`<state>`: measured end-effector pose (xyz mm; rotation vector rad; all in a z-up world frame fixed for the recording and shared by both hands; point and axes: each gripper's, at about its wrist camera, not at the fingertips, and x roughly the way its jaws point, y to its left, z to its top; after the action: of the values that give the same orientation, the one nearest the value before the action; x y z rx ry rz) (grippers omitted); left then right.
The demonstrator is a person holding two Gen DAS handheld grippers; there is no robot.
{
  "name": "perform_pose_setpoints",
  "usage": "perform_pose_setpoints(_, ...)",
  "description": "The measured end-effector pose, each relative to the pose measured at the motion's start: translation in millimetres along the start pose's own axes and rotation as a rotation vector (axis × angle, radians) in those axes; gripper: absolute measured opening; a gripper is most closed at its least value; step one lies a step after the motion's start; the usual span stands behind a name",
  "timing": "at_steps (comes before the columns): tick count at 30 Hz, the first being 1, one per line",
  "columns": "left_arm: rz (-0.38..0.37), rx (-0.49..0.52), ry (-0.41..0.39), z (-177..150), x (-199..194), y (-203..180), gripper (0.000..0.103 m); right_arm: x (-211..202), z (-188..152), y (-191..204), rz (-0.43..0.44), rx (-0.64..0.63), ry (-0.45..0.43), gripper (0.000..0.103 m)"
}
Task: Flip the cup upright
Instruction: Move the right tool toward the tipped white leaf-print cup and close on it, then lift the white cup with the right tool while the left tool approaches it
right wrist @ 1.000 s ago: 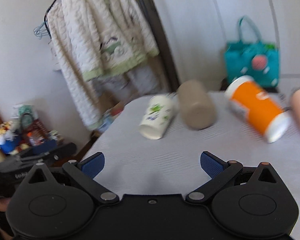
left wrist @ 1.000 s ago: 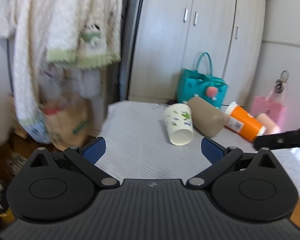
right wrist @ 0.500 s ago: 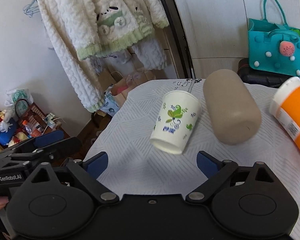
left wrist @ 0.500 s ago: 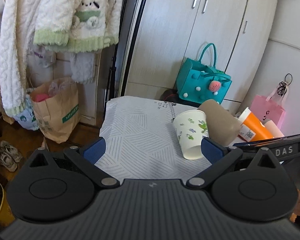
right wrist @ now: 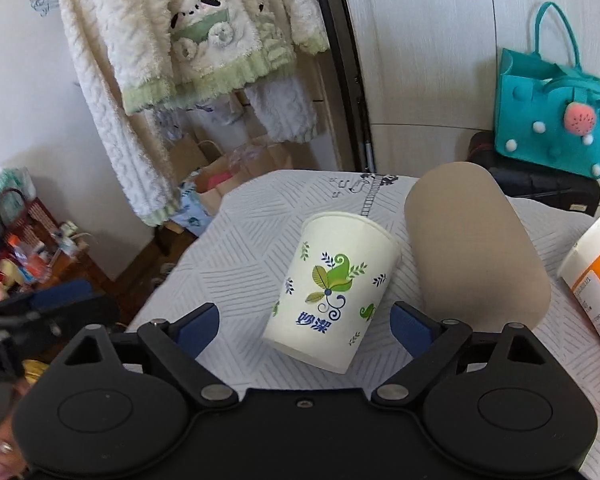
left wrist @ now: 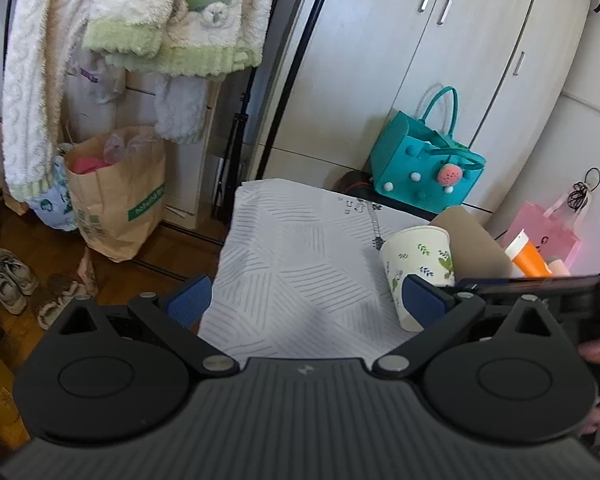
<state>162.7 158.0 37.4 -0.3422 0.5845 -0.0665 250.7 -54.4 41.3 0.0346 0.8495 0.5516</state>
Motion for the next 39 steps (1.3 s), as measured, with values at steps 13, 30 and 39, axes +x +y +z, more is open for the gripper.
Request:
perform_pose_setpoints(13,-0.205,-0.091,0.129,10,46,0,0.099,18,-3,-15,0.012,0.053,-0.011,0.076)
perform_pose_setpoints(30,-0.186,-0.051,0.149,-5,11,-18,0.099,-30,-28,-13,0.038,0.028,-0.028,0.067)
perform_pose_setpoints(39,-0.196,0.020,0.151,-21,-23,-46,0.100,-73,-63,-20,0.058,0.020,-0.025,0.067)
